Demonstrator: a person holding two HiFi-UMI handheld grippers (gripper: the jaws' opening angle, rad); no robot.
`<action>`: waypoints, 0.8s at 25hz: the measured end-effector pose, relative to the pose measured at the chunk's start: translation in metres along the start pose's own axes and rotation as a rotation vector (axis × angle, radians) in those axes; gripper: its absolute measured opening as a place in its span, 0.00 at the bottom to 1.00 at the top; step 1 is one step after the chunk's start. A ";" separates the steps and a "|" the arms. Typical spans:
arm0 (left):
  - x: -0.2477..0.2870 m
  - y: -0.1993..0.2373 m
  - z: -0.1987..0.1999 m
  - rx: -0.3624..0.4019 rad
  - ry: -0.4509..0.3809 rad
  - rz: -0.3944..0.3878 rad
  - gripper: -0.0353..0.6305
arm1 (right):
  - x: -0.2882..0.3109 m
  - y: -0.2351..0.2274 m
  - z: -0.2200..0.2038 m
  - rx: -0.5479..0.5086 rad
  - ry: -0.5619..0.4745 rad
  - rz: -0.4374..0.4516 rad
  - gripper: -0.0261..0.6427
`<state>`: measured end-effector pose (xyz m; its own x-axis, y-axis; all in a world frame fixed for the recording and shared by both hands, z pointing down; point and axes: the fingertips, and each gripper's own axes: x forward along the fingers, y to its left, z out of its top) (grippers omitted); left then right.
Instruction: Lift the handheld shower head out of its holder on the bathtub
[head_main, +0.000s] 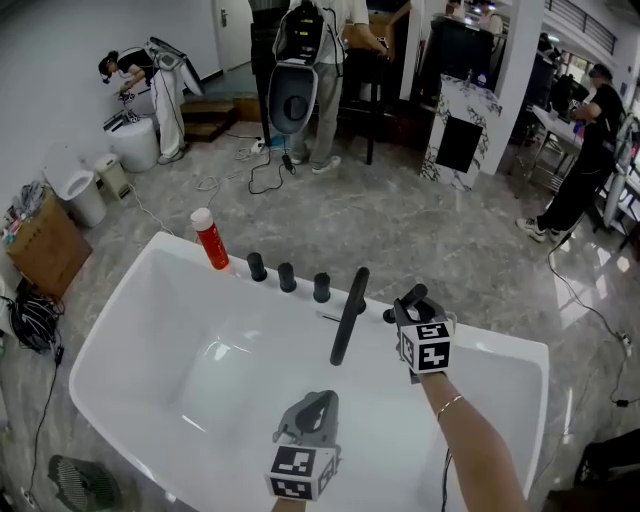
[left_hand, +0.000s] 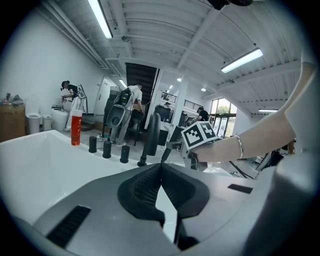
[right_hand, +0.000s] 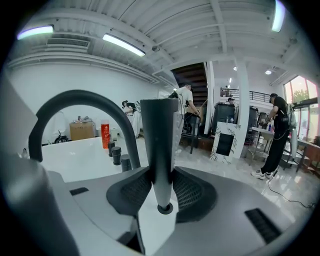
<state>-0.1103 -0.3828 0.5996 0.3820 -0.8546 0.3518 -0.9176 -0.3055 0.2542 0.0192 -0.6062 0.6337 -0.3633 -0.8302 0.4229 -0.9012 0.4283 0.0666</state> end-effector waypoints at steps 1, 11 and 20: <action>-0.004 -0.002 0.004 -0.005 -0.004 -0.002 0.08 | -0.006 0.001 0.004 0.000 -0.003 0.000 0.24; -0.038 -0.023 0.050 0.018 -0.040 -0.009 0.08 | -0.077 0.011 0.062 0.010 -0.068 0.009 0.24; -0.083 -0.058 0.083 0.041 -0.070 -0.020 0.08 | -0.152 0.018 0.105 0.003 -0.108 0.013 0.24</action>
<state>-0.0977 -0.3290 0.4813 0.3934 -0.8747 0.2830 -0.9140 -0.3389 0.2231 0.0333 -0.5100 0.4760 -0.3980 -0.8585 0.3234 -0.8971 0.4380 0.0587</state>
